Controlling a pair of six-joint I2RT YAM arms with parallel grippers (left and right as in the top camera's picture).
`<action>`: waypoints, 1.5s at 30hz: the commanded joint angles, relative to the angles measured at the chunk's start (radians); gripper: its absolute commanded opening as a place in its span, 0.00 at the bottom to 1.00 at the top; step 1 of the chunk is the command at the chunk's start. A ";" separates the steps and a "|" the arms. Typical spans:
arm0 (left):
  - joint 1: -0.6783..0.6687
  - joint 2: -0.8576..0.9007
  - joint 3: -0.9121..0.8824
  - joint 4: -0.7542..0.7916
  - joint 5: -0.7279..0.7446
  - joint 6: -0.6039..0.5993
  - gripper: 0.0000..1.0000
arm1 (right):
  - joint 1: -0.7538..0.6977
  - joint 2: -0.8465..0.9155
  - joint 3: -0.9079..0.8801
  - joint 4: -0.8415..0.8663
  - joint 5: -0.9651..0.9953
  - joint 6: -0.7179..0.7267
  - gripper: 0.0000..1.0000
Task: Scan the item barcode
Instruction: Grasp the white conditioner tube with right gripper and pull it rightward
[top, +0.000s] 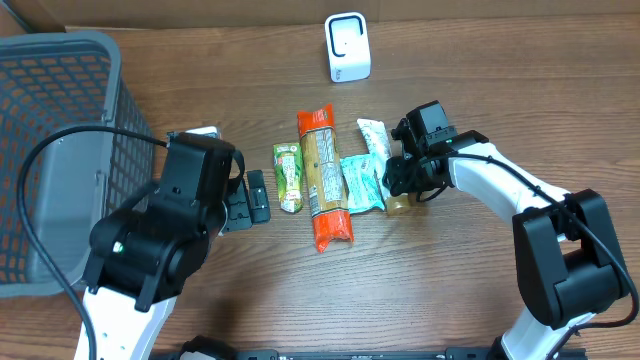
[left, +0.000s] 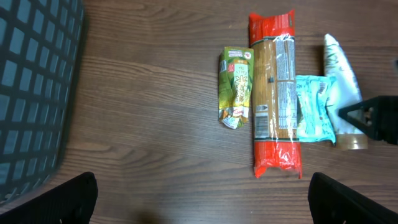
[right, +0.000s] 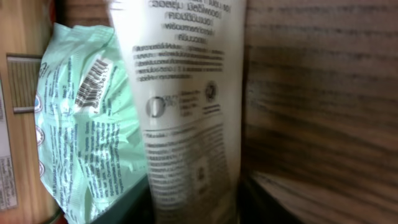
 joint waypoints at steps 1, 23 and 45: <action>0.000 0.026 -0.005 0.000 -0.014 -0.021 1.00 | 0.003 -0.008 -0.014 0.005 0.030 0.009 0.27; 0.000 0.261 -0.005 0.001 -0.014 -0.022 1.00 | 0.219 -0.050 0.096 -0.422 0.989 0.476 0.04; 0.000 0.409 -0.005 0.002 -0.014 -0.022 1.00 | 0.076 -0.173 0.214 -0.435 0.485 0.375 0.88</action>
